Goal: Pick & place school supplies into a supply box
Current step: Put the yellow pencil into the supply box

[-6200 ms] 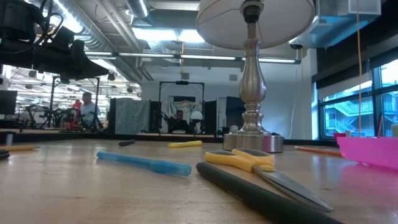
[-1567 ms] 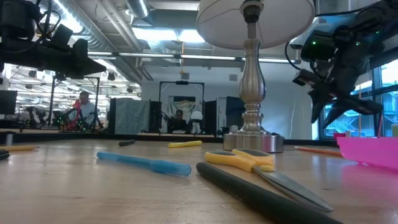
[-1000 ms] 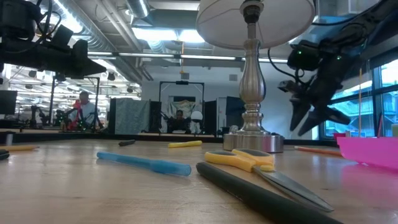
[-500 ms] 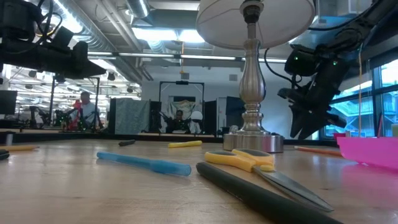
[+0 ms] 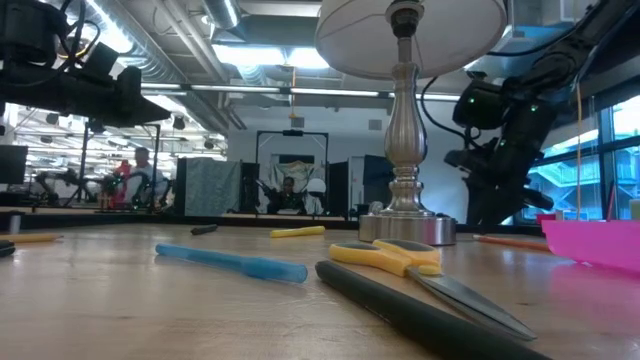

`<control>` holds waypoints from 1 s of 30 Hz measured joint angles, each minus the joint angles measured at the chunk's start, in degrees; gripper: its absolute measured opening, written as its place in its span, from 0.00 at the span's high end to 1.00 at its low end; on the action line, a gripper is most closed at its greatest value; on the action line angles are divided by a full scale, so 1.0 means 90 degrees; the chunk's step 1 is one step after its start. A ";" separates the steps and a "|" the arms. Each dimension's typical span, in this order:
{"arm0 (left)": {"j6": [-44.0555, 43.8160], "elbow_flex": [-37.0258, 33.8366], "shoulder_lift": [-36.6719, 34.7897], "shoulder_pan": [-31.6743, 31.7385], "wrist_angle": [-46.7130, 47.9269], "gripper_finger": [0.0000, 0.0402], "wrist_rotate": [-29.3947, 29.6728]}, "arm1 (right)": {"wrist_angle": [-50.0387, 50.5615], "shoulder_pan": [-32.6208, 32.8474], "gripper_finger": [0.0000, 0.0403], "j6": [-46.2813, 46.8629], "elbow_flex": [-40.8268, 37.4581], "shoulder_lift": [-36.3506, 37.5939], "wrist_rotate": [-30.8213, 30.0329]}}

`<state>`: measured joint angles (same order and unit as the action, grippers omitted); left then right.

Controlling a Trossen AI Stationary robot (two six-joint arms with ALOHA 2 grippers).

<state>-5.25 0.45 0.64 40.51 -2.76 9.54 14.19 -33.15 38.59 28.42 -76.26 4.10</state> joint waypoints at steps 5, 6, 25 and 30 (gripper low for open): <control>0.0002 0.0002 0.0000 -0.0002 0.0000 0.98 0.0000 | -0.0086 0.0118 0.72 -0.0017 0.0000 -0.0128 -0.0052; 0.0000 0.0002 0.0000 -0.0002 0.0000 0.98 0.0000 | -0.0080 0.0139 0.72 -0.0015 0.0000 -0.0152 -0.0135; 0.0002 0.0000 -0.0002 -0.0002 -0.0002 0.98 0.0003 | -0.0119 0.0596 0.80 0.0197 0.0015 -0.0512 -0.1329; 0.0002 0.0002 0.0000 -0.0002 0.0000 0.98 0.0003 | -0.0096 0.0622 0.88 0.0204 0.0010 -0.0516 -0.1397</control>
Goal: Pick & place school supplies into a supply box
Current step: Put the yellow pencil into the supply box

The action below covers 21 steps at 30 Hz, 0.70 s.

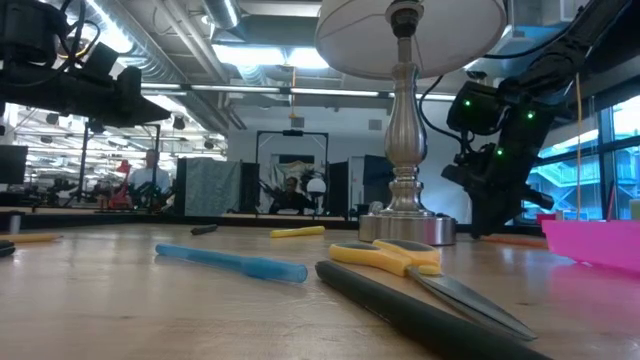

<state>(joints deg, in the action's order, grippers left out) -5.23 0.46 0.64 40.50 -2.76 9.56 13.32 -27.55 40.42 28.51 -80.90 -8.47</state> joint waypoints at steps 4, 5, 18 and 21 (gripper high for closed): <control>0.0000 0.0001 -0.0001 0.0002 0.0000 0.98 0.0000 | -0.0005 0.0000 0.95 0.0000 0.0000 0.0000 -0.0002; 0.0000 -0.0002 -0.0002 0.0000 -0.0002 0.98 0.0000 | -0.0010 0.0000 0.96 0.0000 0.0000 0.0000 -0.0002; 0.0000 0.0001 -0.0002 -0.0001 0.0000 0.98 0.0000 | 0.0440 -0.0009 0.97 -0.1138 0.0024 -0.0002 0.0282; -0.0002 -0.0002 -0.0001 -0.0001 0.0000 0.98 0.0000 | 0.0478 -0.0005 0.97 -0.1790 0.0025 0.0002 0.0329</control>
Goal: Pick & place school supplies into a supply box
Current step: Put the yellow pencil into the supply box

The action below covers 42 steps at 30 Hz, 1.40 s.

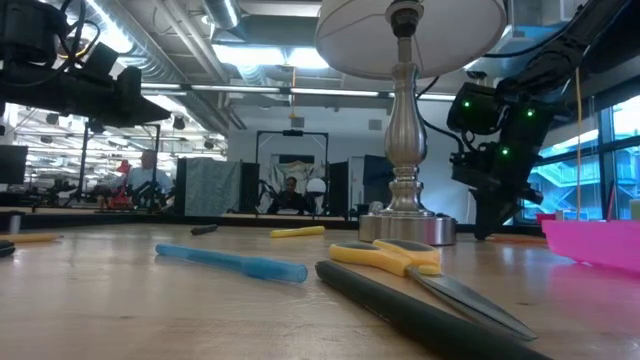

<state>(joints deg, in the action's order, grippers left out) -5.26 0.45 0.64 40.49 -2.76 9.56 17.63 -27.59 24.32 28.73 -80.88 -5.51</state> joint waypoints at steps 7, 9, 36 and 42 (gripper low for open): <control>0.0000 0.0000 -0.0002 0.0002 0.0000 0.98 0.0000 | -0.0027 0.0002 0.95 -0.1302 -0.0003 0.0000 0.0075; 0.0000 0.0002 -0.0001 0.0002 0.0000 0.98 0.0000 | -0.0037 0.0002 0.94 -0.1401 -0.0005 -0.0002 0.0084; 0.0000 0.0002 -0.0001 0.0000 0.0002 0.98 -0.0002 | 0.1819 0.0012 0.92 -0.0046 0.0702 -0.0049 0.0703; 0.0000 0.0000 0.0001 0.0000 0.0002 0.98 -0.0002 | 0.2324 0.0012 0.92 -0.0045 0.0776 -0.0048 0.0618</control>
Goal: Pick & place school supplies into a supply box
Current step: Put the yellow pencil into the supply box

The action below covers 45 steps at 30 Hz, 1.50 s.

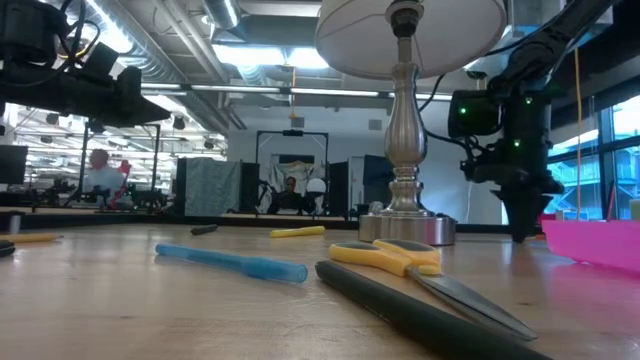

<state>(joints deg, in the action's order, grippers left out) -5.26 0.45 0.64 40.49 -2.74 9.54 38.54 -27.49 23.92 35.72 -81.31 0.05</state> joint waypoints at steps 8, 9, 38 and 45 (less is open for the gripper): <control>0.0000 0.0002 -0.0002 0.0000 0.0002 0.98 -0.0017 | 0.0045 0.0000 0.92 0.0367 0.0001 0.0012 -0.0080; 0.0000 0.0001 -0.0002 0.0001 0.0000 0.98 -0.0017 | 0.0044 0.0000 0.92 0.0419 0.0001 0.0014 -0.0072; 0.0000 0.0001 -0.0002 0.0001 0.0001 0.98 -0.0019 | 0.0153 0.0057 0.92 0.1277 0.0025 0.0696 0.2079; 0.0000 0.0002 -0.0002 0.0002 0.0002 0.98 -0.0019 | 0.0843 0.0577 0.92 0.2131 0.0028 0.1024 0.2227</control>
<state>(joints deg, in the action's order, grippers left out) -5.26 0.47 0.63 40.51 -2.72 9.37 46.13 -22.29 43.10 35.97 -72.09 20.10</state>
